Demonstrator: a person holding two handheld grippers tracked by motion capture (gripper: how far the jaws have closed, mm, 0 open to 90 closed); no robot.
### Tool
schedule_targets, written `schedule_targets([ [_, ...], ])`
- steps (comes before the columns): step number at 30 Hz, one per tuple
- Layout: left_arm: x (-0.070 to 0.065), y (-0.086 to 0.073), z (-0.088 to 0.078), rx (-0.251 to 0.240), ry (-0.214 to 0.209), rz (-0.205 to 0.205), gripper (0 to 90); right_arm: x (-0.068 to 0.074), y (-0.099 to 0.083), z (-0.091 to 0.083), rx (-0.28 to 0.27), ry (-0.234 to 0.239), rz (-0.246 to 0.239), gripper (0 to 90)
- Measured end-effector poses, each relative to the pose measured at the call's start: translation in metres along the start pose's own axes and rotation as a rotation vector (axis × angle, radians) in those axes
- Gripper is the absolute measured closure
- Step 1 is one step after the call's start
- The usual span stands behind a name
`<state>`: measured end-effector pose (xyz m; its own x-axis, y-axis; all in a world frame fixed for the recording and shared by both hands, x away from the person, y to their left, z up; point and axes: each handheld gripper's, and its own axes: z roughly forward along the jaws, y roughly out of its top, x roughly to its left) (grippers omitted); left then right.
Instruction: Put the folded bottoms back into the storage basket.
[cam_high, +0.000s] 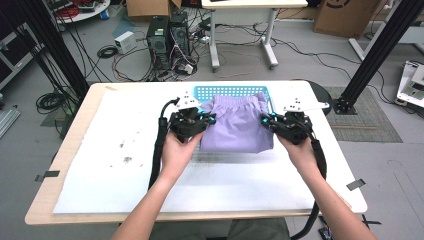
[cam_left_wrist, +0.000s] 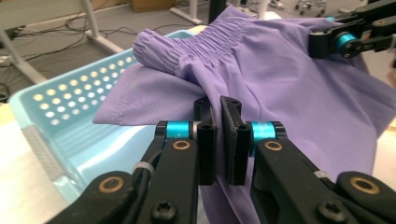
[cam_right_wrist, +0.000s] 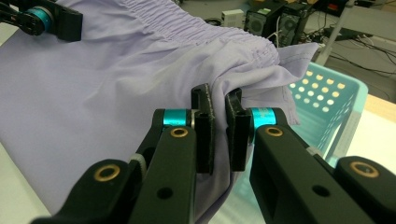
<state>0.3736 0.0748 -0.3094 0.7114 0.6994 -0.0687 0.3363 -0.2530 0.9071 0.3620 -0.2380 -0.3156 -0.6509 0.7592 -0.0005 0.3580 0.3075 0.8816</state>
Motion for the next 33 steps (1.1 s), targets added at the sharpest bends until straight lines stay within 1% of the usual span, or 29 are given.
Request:
schedule_targets([
  [1,0.003,0.002,0.002,-0.003,0.005,-0.002,85.1,-0.003,0.003,0.004,0.003,-0.007,-0.001,84.9],
  [2,0.003,0.002,0.002,-0.003,0.005,-0.002,85.1,-0.005,0.005,0.007,0.000,-0.007,0.001,84.9],
  [3,0.008,0.006,0.008,-0.003,0.017,-0.003,85.1,-0.008,0.007,0.011,0.002,-0.005,0.004,84.9],
  [4,0.011,0.007,0.010,-0.007,0.021,-0.006,85.1,-0.011,0.009,0.014,0.013,-0.011,0.011,84.9],
  [5,0.014,0.009,0.013,-0.007,0.029,0.001,85.1,-0.014,0.010,0.018,0.015,-0.014,0.007,84.9],
  [7,0.021,0.012,0.019,-0.010,0.043,-0.003,85.1,-0.019,0.014,0.026,0.021,-0.021,-0.001,84.9],
  [8,0.025,0.012,0.022,-0.018,0.049,-0.013,85.2,-0.022,0.015,0.030,0.028,-0.024,0.002,84.9],
  [10,0.033,0.014,0.029,-0.016,0.058,-0.026,85.2,-0.027,0.018,0.038,0.028,-0.028,-0.006,84.9],
  [11,0.036,0.014,0.033,-0.013,0.068,-0.031,85.2,-0.029,0.019,0.042,0.036,-0.032,-0.003,84.9],
  [13,0.043,0.015,0.041,-0.006,0.075,-0.036,85.2,-0.033,0.021,0.050,0.046,-0.044,-0.018,84.9],
  [15,0.047,0.017,0.048,0.008,0.087,-0.033,85.2,-0.037,0.024,0.058,0.053,-0.054,-0.013,84.9],
  [17,0.051,0.017,0.054,-0.002,0.091,-0.032,85.2,-0.041,0.027,0.064,0.055,-0.063,-0.014,84.9],
  [21,0.059,0.018,0.065,0.007,0.104,-0.039,85.3,-0.051,0.032,0.078,0.061,-0.074,-0.011,84.9],
  [23,0.061,0.018,0.068,0.012,0.105,-0.042,85.2,-0.055,0.033,0.083,0.070,-0.086,-0.012,84.9],
  [25,0.067,0.018,0.076,0.020,0.112,-0.053,85.3,-0.059,0.033,0.088,0.075,-0.095,-0.013,85.0],
  [26,0.067,0.018,0.076,0.020,0.112,-0.053,85.3,-0.060,0.033,0.090,0.077,-0.098,-0.006,84.9],
  [28,0.070,0.017,0.083,0.012,0.122,-0.053,85.4,-0.064,0.032,0.095,0.081,-0.107,0.001,85.0],
  [29,0.070,0.017,0.083,0.012,0.122,-0.053,85.5,-0.066,0.031,0.097,0.079,-0.109,-0.001,85.0],
  [31,0.074,0.015,0.088,0.021,0.133,-0.045,85.4,-0.068,0.029,0.101,0.087,-0.115,0.006,84.9],
  [33,0.077,0.012,0.092,0.040,0.150,-0.032,85.4,-0.070,0.027,0.107,0.091,-0.120,0.005,84.0],
])
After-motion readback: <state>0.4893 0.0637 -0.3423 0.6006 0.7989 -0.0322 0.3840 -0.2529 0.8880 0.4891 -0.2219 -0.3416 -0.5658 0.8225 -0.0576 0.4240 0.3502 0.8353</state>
